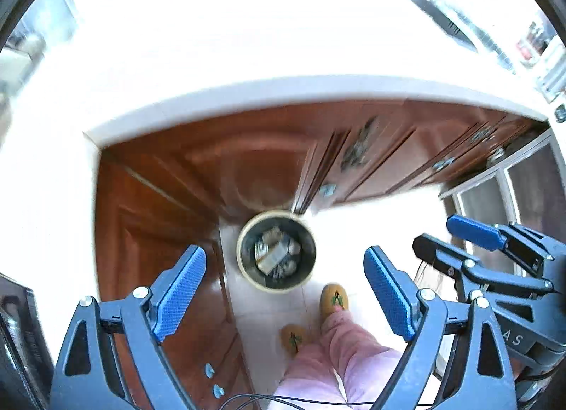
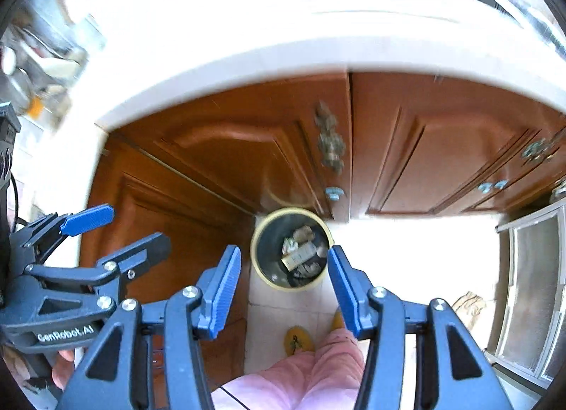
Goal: Collect trash
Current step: 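Raise both tools back up toward the counter trash, then grasp the blue-and-white carton with the left tool while the right grasps the white paper cup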
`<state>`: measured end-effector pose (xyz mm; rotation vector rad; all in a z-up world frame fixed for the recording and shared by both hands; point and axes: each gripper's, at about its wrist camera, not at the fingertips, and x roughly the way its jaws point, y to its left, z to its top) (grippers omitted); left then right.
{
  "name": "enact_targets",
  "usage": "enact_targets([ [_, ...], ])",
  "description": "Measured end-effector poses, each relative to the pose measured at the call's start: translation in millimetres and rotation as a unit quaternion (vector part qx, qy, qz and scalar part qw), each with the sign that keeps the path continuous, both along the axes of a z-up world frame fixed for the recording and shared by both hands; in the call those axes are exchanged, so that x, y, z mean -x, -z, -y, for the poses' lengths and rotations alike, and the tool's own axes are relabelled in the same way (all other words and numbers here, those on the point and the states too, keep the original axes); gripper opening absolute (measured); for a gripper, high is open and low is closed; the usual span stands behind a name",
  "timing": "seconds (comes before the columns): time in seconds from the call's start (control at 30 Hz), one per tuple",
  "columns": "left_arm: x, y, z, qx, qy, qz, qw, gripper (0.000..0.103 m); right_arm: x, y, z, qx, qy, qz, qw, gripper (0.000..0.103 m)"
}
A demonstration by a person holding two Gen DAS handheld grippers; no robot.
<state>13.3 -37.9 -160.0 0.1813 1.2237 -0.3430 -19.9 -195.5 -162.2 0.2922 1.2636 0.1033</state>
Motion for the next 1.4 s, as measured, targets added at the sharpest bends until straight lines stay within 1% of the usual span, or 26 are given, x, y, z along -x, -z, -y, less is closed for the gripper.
enact_targets([
  [0.1, 3, -45, 1, 0.005, 0.012, 0.038, 0.9992, 0.090, 3, -38, -1, 0.001, 0.001, 0.027, 1.000, 0.052],
  [0.23, 8, -95, -2, 0.008, 0.018, 0.085, 0.9962, 0.090, 7, -86, -8, 0.001, 0.000, 0.066, 0.998, 0.052],
  [0.3, 9, -117, -5, 0.012, 0.021, 0.110, 0.9936, 0.090, 6, -102, -12, 0.005, -0.002, 0.085, 0.996, 0.052],
  [0.43, 10, -148, -14, 0.025, 0.025, 0.146, 0.9886, 0.090, 8, -134, -20, 0.013, -0.005, 0.121, 0.993, 0.052],
  [0.57, 9, -171, -20, 0.031, 0.026, 0.180, 0.9829, 0.090, 10, -165, -32, 0.028, -0.011, 0.163, 0.986, 0.052],
  [0.7, 5, -186, -26, 0.034, 0.020, 0.203, 0.9785, 0.090, 8, -182, -42, 0.029, -0.016, 0.184, 0.982, 0.052],
  [0.9, -14, -195, -33, 0.034, 0.000, 0.214, 0.9762, 0.090, -12, -183, -48, 0.029, -0.027, 0.196, 0.980, 0.052],
  [1.07, -42, -189, -35, 0.019, -0.015, 0.217, 0.9758, 0.090, -39, -176, -42, 0.023, -0.031, 0.195, 0.980, 0.052],
  [1.2, -72, -182, -33, 0.006, -0.032, 0.213, 0.9765, 0.090, -77, -165, -32, 0.014, -0.041, 0.189, 0.981, 0.052],
  [1.4, -133, -172, -25, -0.012, -0.053, 0.192, 0.9798, 0.090, -151, -146, -18, 0.005, -0.067, 0.169, 0.983, 0.052],
])
